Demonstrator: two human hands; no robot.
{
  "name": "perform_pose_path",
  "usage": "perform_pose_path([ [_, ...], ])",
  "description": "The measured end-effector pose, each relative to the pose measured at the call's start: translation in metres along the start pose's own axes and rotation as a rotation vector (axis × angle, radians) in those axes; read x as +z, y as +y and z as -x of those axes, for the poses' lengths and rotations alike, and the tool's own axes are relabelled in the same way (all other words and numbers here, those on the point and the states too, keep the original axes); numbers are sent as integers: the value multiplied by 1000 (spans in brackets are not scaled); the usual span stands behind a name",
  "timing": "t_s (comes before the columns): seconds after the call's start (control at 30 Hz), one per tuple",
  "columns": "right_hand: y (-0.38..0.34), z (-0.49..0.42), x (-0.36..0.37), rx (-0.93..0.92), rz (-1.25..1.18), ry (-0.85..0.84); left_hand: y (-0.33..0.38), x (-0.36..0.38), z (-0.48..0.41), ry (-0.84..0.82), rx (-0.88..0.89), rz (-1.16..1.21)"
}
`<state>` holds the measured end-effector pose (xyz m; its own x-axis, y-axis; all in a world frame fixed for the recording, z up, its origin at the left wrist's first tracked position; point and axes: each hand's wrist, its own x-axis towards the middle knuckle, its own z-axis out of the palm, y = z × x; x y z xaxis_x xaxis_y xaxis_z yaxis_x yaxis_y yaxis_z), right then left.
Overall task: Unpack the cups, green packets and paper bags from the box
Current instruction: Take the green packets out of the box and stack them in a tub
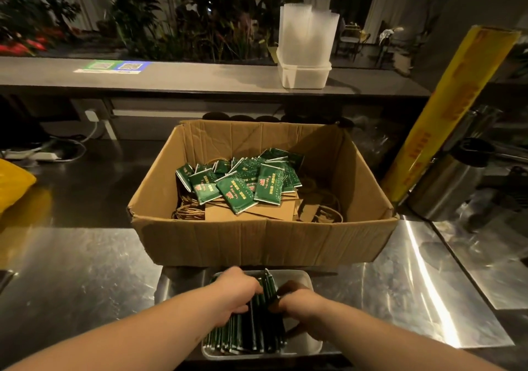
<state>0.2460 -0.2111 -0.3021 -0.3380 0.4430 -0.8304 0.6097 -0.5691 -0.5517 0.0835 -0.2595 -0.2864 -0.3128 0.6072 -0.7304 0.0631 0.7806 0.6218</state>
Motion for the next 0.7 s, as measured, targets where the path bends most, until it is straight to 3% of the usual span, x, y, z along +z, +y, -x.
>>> perform_pose_path([
  [0.1,0,-7,-4,21,-27,-16,-4,-16,-1,48,101,-65],
  [0.23,-3,-14,-5,95,-106,-71,-6,-21,4,-16,155,-308],
  [0.43,0,-20,8,19,-64,-1,-1,-20,4,36,367,-653],
  [0.7,-1,-22,-3,-44,-75,11,9,-10,4,-97,350,-836],
])
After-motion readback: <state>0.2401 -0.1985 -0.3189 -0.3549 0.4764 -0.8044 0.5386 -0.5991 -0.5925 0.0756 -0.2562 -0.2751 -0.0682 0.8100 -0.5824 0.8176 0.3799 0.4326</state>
